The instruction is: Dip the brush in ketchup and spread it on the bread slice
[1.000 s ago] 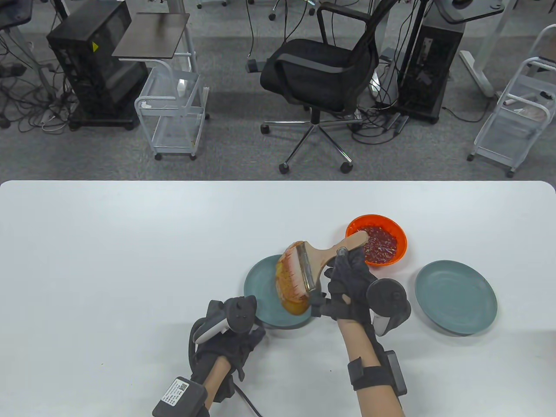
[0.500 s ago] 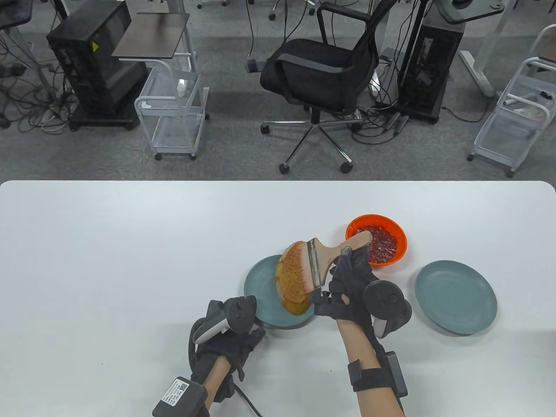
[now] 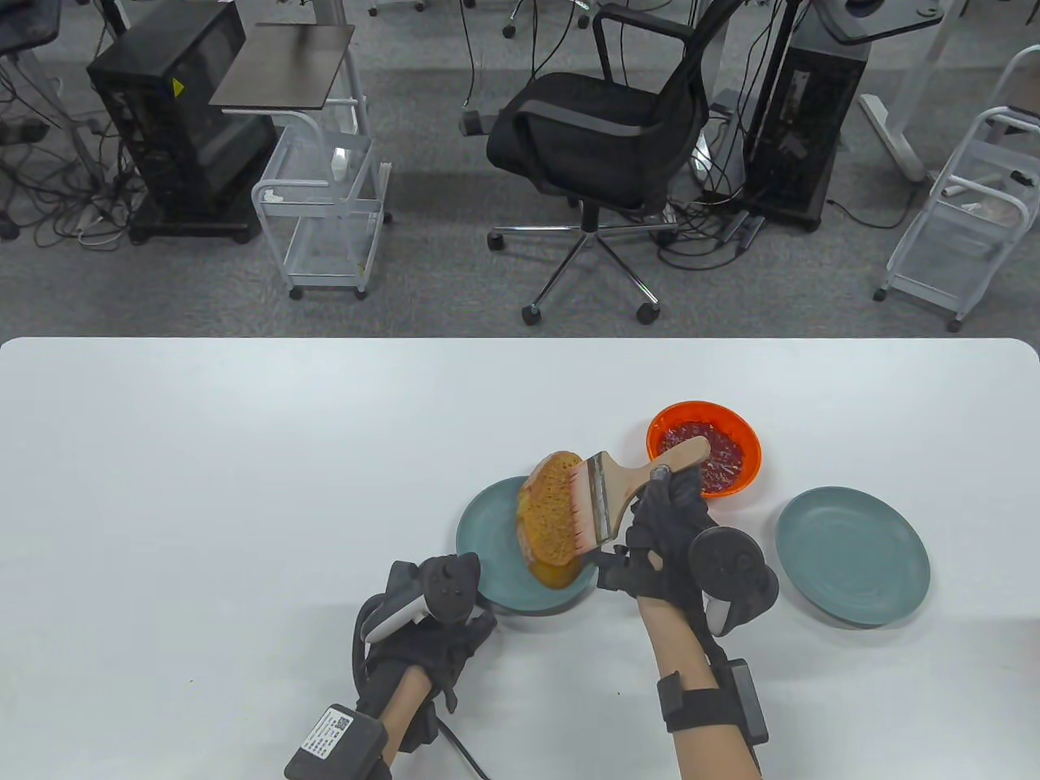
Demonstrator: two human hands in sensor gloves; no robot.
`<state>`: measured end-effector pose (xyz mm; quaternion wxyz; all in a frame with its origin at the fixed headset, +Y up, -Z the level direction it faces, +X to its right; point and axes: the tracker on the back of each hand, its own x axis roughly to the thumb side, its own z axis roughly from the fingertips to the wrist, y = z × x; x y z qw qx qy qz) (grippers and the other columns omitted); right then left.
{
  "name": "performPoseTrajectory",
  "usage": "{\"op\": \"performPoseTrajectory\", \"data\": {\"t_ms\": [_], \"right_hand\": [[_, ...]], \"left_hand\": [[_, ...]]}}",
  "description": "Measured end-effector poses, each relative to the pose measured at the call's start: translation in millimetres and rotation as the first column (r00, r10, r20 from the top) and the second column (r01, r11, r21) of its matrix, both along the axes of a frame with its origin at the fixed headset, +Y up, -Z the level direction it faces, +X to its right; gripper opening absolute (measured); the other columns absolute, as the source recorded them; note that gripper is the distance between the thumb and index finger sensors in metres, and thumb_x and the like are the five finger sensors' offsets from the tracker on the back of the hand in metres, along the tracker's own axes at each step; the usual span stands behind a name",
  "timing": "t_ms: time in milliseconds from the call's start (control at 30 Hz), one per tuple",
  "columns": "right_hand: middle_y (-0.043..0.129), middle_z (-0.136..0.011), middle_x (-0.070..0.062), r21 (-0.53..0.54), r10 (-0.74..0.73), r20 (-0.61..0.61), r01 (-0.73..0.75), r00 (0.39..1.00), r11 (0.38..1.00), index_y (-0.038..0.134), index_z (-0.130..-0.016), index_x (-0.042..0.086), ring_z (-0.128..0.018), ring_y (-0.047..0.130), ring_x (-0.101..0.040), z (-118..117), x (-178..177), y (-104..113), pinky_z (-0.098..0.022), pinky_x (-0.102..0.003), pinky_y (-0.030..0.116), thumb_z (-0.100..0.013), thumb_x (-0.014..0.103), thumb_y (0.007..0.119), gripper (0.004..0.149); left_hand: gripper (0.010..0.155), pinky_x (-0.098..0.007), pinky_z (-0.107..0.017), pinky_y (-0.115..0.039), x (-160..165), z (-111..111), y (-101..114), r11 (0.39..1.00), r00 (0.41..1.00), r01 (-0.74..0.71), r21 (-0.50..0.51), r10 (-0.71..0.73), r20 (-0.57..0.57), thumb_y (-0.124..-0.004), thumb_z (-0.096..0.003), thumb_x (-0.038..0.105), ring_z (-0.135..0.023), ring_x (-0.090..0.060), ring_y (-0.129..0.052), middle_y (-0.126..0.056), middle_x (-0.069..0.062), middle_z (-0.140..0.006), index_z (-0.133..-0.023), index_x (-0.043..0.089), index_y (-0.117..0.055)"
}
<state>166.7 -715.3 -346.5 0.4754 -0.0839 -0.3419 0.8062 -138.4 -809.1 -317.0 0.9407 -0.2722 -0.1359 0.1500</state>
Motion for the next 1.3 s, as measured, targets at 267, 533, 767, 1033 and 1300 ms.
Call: {"op": "performPoseTrajectory", "data": {"t_ms": [267,533,767,1033,1300], "right_hand": [[0.088,-0.069,-0.035,-0.090,-0.092,-0.101,0.084,0.991,0.992,0.068,-0.091,-0.011,-0.045,0.110,-0.042,-5.2,-29.8,-19.6,-0.025,-0.036,0.101,-0.053,0.021,0.077,0.050],[0.088,-0.069,-0.034,0.055,0.075,0.019,-0.076,0.997,0.996,0.069,-0.091,-0.011,-0.045,0.110,-0.041,1.5,0.5,6.6,-0.025,-0.035,0.102,-0.053,0.021,0.077,0.050],[0.086,-0.070,-0.036,-0.104,-0.302,-0.099,0.292,0.948,0.951,0.068,-0.092,-0.010,-0.048,0.109,-0.044,-9.8,-23.2,-23.3,-0.026,-0.037,0.102,-0.053,0.020,0.078,0.050],[0.088,-0.068,-0.036,0.043,-0.028,0.043,0.026,0.999,0.999,0.069,-0.091,-0.012,-0.046,0.110,-0.042,-5.8,6.3,-6.5,-0.025,-0.035,0.103,-0.052,0.020,0.078,0.050],[0.085,-0.070,-0.038,-0.120,-0.330,-0.055,0.322,0.942,0.939,0.067,-0.091,-0.014,-0.048,0.109,-0.045,-13.1,-6.1,-25.1,-0.026,-0.037,0.102,-0.053,0.018,0.078,0.051]], "left_hand": [[0.074,-0.060,-0.068,-0.018,-0.8,-0.2,-0.1,1.000,1.000,-0.004,-0.001,0.004,0.000,-0.057,-0.0681,0.042,-0.103,-0.044,-0.006,-0.010,-0.017,-0.115,-0.109,0.016,0.000],[0.074,-0.060,-0.068,-0.018,-0.8,-0.3,0.0,1.000,1.000,-0.004,-0.002,0.004,0.001,-0.057,-0.0682,0.042,-0.103,-0.044,-0.006,-0.010,-0.017,-0.115,-0.109,0.016,0.000],[0.073,-0.060,-0.068,-0.017,-1.0,-0.4,-0.1,1.000,1.000,-0.007,-0.003,0.007,0.001,-0.057,-0.0681,0.042,-0.103,-0.044,-0.006,-0.010,-0.017,-0.115,-0.109,0.016,-0.001],[0.073,-0.060,-0.068,-0.017,-0.7,-0.5,0.0,1.000,1.000,-0.006,-0.003,0.006,0.003,-0.057,-0.0681,0.042,-0.103,-0.044,-0.006,-0.010,-0.017,-0.115,-0.109,0.016,-0.001],[0.074,-0.060,-0.068,-0.017,-0.5,-0.4,0.1,1.000,1.000,-0.006,-0.002,0.006,0.002,-0.057,-0.0681,0.042,-0.103,-0.044,-0.006,-0.010,-0.017,-0.115,-0.109,0.016,0.000]]}}
